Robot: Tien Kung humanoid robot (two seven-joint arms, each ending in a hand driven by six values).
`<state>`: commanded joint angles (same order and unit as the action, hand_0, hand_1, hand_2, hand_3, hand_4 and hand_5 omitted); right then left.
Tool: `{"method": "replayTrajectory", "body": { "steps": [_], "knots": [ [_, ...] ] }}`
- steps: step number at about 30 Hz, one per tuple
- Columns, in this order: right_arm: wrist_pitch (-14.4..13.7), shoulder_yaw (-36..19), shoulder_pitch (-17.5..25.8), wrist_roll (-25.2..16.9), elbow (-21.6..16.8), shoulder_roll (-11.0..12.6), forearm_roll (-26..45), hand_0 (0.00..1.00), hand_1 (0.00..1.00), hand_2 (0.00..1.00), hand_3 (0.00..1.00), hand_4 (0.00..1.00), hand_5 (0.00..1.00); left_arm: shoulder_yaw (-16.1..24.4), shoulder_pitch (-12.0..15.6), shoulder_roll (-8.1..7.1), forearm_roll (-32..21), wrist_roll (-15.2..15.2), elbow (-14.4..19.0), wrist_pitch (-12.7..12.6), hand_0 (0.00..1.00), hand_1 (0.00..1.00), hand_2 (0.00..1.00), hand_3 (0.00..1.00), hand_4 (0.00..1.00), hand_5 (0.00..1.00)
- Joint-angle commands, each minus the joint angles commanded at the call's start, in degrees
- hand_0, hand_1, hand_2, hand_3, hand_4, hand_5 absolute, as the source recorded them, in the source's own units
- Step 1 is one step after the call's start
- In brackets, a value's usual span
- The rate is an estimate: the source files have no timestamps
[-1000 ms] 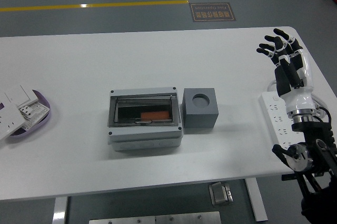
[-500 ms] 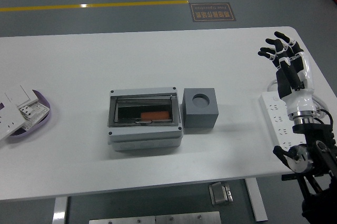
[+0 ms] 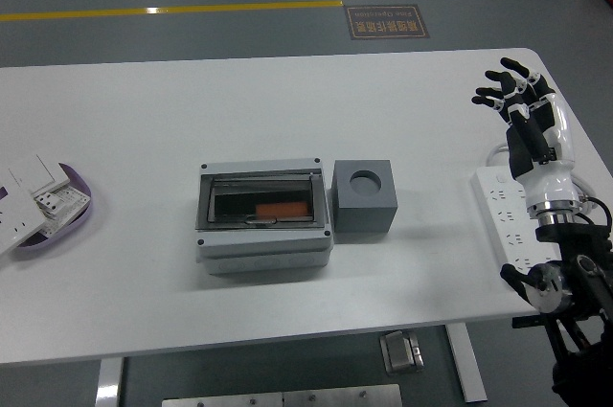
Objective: Pick up the cylinder from the cube,place it in the box,flap close box
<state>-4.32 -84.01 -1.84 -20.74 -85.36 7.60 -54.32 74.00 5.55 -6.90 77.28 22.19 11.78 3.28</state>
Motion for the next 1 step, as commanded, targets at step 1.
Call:
{"method": "replayTrajectory", "body": {
  "steps": [1],
  "knots": [
    [0.0, -0.2, 0.0, 0.0, 0.0, -0.1, 0.0, 0.476, 0.468, 0.579, 0.653, 0.781, 0.357, 0.0, 0.1, 0.05, -0.1, 0.0, 0.0, 0.0, 0.612, 0.618, 0.583, 0.630, 0.680, 0.197]
  ]
}}
